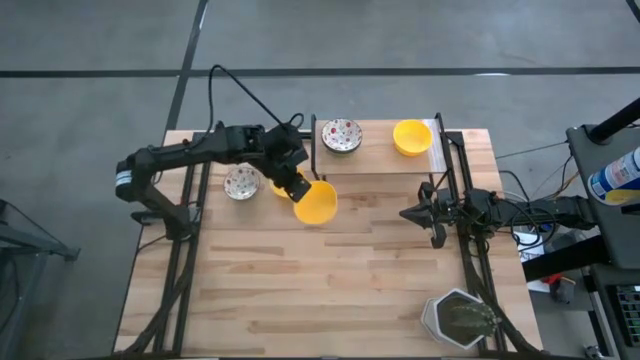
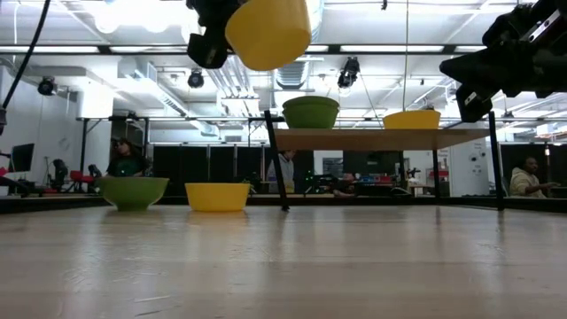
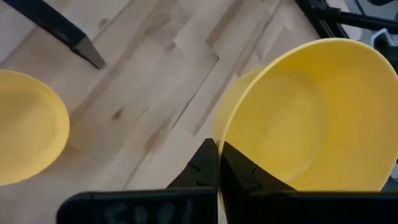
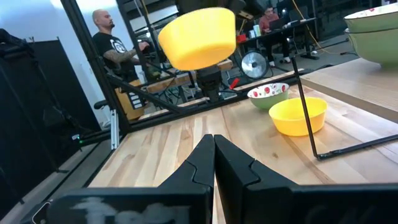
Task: Pick & Place Mini bowls
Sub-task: Stack the bottom yellow bowl on the yellow bowl on the shelf
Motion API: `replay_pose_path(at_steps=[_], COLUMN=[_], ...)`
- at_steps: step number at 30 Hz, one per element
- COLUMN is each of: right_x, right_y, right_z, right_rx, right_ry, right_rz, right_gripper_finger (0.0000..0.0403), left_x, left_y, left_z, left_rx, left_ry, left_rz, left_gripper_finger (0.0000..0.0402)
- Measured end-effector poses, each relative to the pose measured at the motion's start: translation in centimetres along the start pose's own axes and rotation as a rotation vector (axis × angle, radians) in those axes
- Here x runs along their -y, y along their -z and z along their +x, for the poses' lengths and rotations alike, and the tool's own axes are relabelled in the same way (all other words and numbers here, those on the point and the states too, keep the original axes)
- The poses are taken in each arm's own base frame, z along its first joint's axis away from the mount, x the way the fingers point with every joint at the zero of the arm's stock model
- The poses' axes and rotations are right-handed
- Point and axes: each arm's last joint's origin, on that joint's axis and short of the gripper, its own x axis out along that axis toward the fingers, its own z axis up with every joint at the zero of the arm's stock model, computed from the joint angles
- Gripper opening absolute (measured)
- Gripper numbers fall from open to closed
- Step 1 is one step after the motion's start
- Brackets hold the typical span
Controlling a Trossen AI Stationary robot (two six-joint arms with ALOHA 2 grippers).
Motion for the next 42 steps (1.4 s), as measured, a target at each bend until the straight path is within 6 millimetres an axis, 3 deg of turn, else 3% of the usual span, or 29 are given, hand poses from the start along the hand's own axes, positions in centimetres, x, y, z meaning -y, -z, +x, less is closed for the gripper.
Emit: replay_pose_path(at_steps=[4, 12, 19, 22, 27, 35, 42], right_x=[0.0, 0.8, 0.8, 0.5, 0.0, -0.3, -1.0], right_y=[0.0, -0.3, -0.3, -1.0, -2.5, -3.8, -4.8], right_z=[0.0, -0.1, -0.1, -0.1, -0.4, -0.9, 0.2], right_rx=[0.001, 0.072, 0.064, 0.154, 0.371, 0.528, 0.371], right_ry=[0.004, 0.281, 0.282, 0.251, 0.111, 0.038, -0.022], right_rz=[0.000, -0.173, -0.281, -0.082, 0.510, 0.643, 0.845], right_gripper_finger=[0.0008, 0.0008, 0.0008, 0.0008, 0.0008, 0.0008, 0.0008], left_x=[-0.2, -0.2, -0.2, -0.1, 0.2, 0.6, 1.1], left_y=[-0.2, -0.3, -0.3, -0.4, -0.6, -1.6, -2.6], left_z=[1.3, 3.7, 5.8, 6.5, 8.0, 10.2, 11.6], left_rx=[-0.035, -0.092, -0.143, -0.157, -0.184, -0.217, -0.229], left_ry=[-0.008, -0.018, -0.027, -0.031, -0.039, -0.033, -0.037], left_rz=[-0.017, -0.017, -0.016, -0.012, -0.006, 0.001, 0.007], left_gripper_finger=[0.0000, 0.0000, 0.0000, 0.0000, 0.0000, 0.0000, 0.0000])
